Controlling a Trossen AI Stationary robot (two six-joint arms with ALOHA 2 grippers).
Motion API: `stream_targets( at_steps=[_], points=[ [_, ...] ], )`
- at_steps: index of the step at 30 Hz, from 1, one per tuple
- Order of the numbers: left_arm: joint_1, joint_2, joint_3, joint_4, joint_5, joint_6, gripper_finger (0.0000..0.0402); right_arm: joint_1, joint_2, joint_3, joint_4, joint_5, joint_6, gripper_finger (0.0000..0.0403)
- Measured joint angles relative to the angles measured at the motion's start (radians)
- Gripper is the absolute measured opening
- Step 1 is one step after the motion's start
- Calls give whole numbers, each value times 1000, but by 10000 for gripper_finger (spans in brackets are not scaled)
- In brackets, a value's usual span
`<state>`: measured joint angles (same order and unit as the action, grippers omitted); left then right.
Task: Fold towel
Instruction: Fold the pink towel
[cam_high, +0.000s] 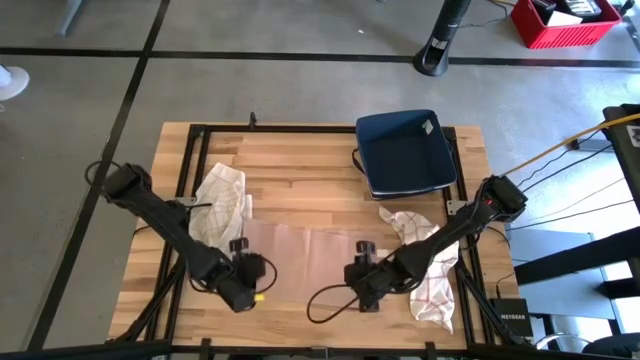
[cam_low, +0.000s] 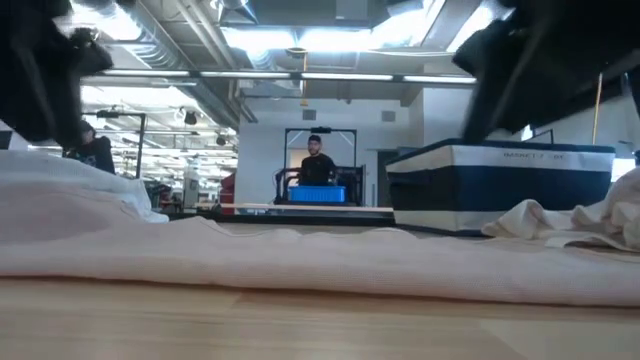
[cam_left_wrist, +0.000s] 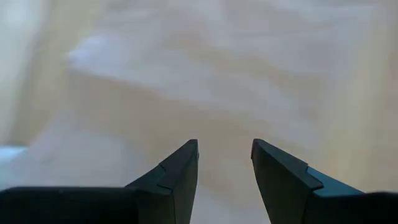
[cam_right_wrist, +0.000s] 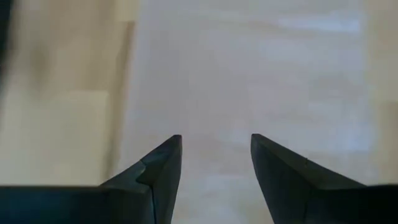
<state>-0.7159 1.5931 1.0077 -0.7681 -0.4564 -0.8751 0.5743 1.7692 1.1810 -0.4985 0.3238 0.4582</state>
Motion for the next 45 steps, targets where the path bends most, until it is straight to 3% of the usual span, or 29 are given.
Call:
stream_targets(
  at_steps=[6,13,21,26,29,31,35,37,41,45],
  points=[
    [21,18,-103,22,82,-16,143,-27,44,-84,56,-72,-9,195],
    [21,19,-146,26,124,-57,143,-16,51,-137,-42,-176,87,195],
    [34,19,-144,243,124,-25,143,24,41,-134,-216,-235,121,195],
    [44,18,-68,58,125,-31,143,30,27,-118,-252,-272,132,195],
    [42,15,3,-121,129,-119,143,29,2,-86,-240,-262,139,195],
    [41,12,26,-196,196,-220,143,29,-3,-70,-230,-222,139,195],
    [49,16,-24,-199,362,-346,140,28,-1,-60,-207,-158,137,195],
    [56,19,-84,-182,383,-357,137,28,-1,-59,-190,-126,137,195],
    [109,18,-194,-189,358,-344,132,28,-1,-59,-165,-88,136,195],
    [208,11,-280,-206,215,-302,131,28,0,-59,-144,-83,115,195]
  ],
)
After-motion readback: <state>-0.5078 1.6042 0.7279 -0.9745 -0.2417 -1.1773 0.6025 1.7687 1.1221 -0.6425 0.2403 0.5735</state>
